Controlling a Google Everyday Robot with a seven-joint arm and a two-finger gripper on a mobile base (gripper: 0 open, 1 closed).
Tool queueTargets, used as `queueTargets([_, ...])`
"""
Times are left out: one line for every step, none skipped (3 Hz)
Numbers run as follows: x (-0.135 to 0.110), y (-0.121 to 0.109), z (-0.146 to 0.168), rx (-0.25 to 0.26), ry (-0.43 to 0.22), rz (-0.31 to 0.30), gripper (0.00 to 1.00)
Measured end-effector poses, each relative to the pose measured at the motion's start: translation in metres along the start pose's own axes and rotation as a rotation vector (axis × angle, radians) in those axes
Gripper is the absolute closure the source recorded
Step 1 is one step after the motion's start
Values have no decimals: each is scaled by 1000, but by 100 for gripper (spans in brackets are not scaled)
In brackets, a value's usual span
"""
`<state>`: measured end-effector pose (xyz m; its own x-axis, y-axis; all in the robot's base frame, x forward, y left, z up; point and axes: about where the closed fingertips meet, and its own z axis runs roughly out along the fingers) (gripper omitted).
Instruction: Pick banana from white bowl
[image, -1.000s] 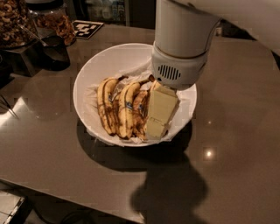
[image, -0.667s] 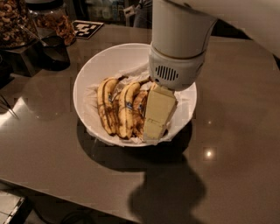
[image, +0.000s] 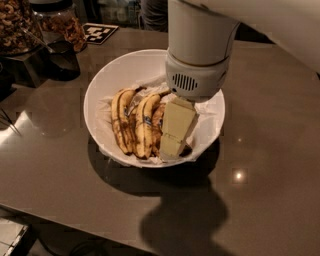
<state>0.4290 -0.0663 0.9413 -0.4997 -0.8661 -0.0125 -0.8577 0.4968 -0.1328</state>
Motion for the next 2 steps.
queueTargets([-24, -10, 4, 32, 10, 59, 0])
queueTargets([-42, -11, 8, 29, 8, 80, 0])
